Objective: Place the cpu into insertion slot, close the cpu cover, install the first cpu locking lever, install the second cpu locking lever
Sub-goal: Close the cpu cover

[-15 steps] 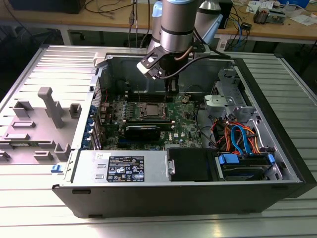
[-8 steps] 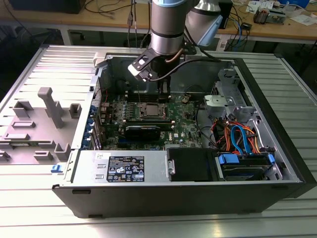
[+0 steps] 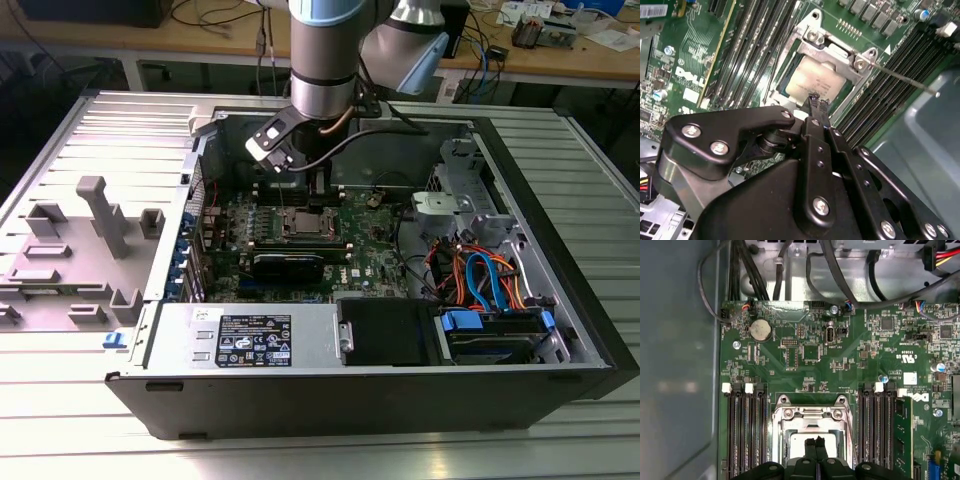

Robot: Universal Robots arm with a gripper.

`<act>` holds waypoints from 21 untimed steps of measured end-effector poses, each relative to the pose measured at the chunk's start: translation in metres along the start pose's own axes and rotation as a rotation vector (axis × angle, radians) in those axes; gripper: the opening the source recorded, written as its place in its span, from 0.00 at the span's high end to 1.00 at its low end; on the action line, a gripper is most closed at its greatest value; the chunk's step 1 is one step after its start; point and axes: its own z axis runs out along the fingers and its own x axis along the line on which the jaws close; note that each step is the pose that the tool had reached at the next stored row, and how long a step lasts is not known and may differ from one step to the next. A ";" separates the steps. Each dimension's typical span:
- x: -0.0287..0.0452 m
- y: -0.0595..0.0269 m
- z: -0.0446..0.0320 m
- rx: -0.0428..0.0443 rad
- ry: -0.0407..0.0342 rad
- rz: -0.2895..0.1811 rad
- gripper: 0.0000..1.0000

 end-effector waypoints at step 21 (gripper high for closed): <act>0.0002 -0.0098 0.0077 0.0000 0.0008 -0.006 0.89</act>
